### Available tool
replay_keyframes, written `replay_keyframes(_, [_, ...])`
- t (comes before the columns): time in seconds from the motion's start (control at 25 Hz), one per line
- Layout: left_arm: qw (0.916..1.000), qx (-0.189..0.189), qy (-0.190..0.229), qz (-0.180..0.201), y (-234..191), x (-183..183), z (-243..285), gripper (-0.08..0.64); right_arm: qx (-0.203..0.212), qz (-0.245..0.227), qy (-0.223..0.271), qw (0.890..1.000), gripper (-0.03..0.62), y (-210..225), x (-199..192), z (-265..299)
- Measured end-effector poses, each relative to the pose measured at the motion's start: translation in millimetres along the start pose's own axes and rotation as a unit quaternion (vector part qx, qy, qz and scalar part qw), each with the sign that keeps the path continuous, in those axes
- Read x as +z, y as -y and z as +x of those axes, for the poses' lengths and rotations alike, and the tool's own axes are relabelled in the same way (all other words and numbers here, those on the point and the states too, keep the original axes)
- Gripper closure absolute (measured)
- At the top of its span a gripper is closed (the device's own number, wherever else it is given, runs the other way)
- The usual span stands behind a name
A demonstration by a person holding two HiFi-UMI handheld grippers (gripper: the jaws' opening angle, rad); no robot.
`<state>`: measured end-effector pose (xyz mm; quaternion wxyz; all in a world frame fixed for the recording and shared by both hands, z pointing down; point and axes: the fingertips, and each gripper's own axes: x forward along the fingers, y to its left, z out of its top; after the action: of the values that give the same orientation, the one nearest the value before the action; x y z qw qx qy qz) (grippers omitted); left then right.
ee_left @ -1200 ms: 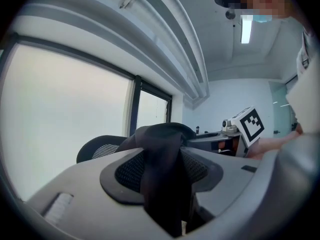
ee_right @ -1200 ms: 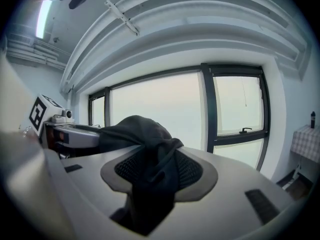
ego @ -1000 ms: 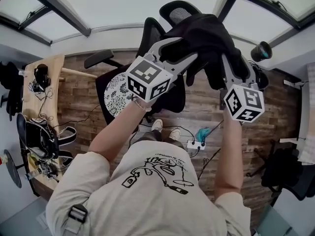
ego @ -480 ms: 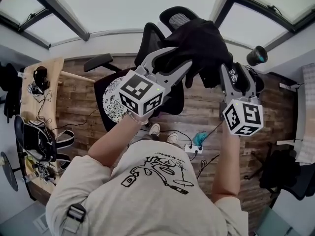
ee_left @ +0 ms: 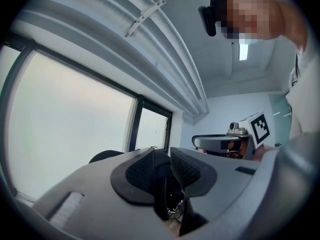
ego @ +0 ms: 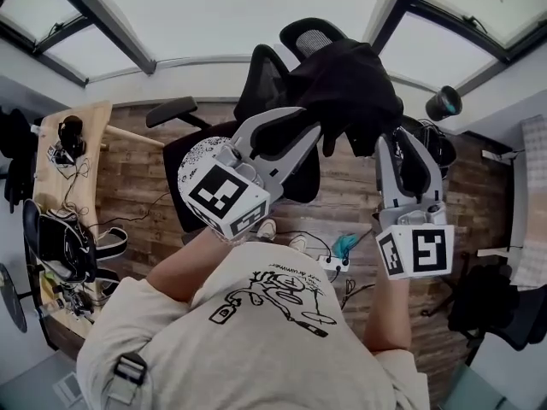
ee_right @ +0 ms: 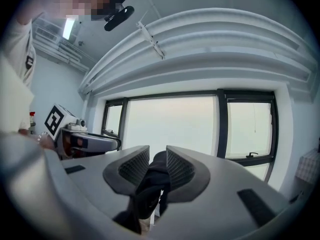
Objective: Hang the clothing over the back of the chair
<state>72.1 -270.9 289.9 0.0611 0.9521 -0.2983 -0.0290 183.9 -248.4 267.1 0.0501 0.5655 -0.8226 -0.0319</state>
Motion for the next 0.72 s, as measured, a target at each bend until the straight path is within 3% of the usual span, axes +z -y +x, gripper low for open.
replay_keyframes(0.72, [1.0,-0.006,0.0,-0.008,40,5,-55,0.512,0.036,0.028,0.006,0.999,0.546,-63,19,-54])
